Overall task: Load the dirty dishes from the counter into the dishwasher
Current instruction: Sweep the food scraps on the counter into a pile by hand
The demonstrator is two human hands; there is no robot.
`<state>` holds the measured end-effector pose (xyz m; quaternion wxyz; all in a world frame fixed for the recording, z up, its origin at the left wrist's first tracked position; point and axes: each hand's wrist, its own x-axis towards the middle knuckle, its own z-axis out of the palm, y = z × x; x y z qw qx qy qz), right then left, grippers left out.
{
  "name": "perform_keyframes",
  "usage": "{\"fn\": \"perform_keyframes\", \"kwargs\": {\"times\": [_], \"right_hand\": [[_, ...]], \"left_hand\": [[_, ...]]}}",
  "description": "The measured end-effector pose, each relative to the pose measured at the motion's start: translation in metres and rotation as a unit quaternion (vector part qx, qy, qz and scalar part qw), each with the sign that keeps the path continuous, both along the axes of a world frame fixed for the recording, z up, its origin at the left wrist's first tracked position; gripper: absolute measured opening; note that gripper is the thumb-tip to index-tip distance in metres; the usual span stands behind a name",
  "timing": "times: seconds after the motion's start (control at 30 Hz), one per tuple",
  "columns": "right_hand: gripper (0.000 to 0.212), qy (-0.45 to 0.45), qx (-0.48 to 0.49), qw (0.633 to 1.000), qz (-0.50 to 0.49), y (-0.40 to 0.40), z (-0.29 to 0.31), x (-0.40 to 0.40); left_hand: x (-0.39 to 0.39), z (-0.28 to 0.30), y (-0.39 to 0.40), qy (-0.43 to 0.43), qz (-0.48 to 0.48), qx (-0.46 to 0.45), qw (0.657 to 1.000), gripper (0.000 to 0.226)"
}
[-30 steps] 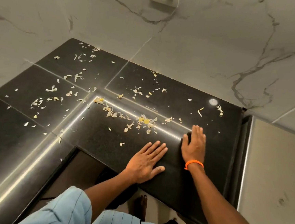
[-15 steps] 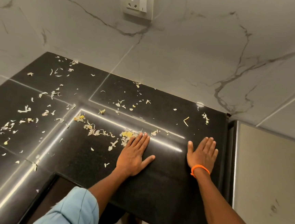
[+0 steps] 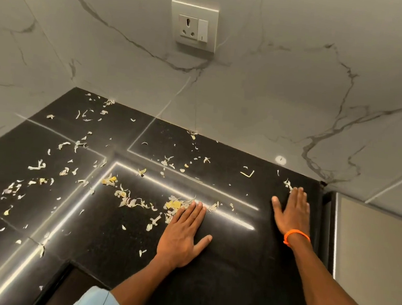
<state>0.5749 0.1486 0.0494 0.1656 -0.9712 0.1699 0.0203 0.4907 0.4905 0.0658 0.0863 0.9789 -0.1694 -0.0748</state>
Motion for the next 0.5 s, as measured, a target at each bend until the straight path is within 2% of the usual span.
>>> {"fn": "perform_keyframes", "kwargs": {"times": [0.17, 0.33, 0.43, 0.5], "right_hand": [[0.094, 0.036, -0.038, 0.999, 0.006, 0.010, 0.003, 0.032], [0.086, 0.035, -0.040, 0.989, 0.136, 0.072, 0.011, 0.037], [0.083, 0.035, 0.017, 0.971, 0.237, 0.108, 0.017, 0.029], [0.078, 0.013, 0.091, 0.962, 0.258, 0.113, 0.017, 0.029]], "left_hand": [[-0.001, -0.001, -0.002, -0.003, 0.001, 0.013, 1.000, 0.081], [-0.001, 0.000, -0.002, -0.003, 0.000, 0.015, 1.000, 0.081], [-0.001, 0.000, -0.001, -0.001, -0.001, 0.020, 1.000, 0.081], [-0.001, 0.000, -0.001, -0.002, 0.000, 0.015, 1.000, 0.081]]}}
